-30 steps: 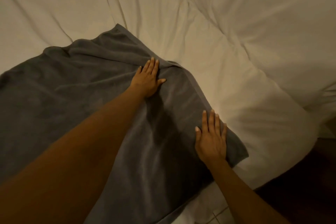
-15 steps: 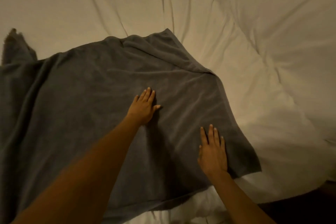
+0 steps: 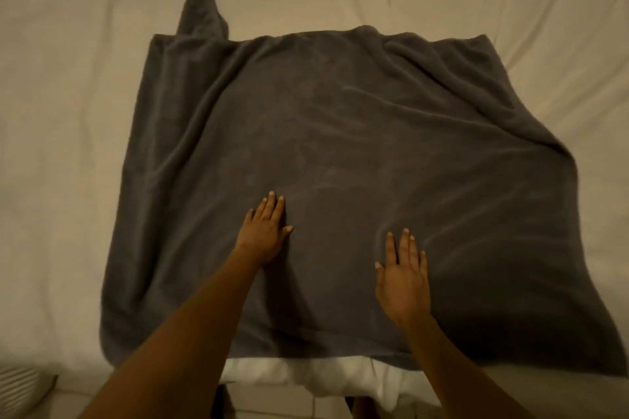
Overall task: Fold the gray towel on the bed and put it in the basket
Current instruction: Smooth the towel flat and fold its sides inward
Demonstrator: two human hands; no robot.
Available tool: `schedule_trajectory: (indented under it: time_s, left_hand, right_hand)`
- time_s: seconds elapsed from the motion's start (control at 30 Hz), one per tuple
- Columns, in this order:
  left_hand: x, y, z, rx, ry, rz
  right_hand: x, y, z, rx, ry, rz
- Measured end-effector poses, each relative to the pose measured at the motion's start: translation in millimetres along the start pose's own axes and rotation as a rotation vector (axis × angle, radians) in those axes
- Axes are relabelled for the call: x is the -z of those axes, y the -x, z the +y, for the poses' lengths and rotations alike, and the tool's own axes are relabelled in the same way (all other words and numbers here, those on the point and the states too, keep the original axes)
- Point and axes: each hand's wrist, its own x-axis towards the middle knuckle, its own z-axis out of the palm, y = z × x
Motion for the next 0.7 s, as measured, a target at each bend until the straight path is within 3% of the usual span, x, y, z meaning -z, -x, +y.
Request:
schedule_trajectory:
  time_s: [0.23,0.57,0.7]
  left_hand:
    - [-17,22,-79,-0.074,0.003,0.064]
    - [-8,26,-184,-0.309,-0.136,0.088]
    - [10,21,-225,-0.400,-0.079,0.211]
  right_hand:
    - [-21,2,-78,0.062,0.041,-0.011]
    - [-56,10,-205,-0.066,0.034,-0.020]
    - [-76,22,-263,-0.086,-0.058,0.013]
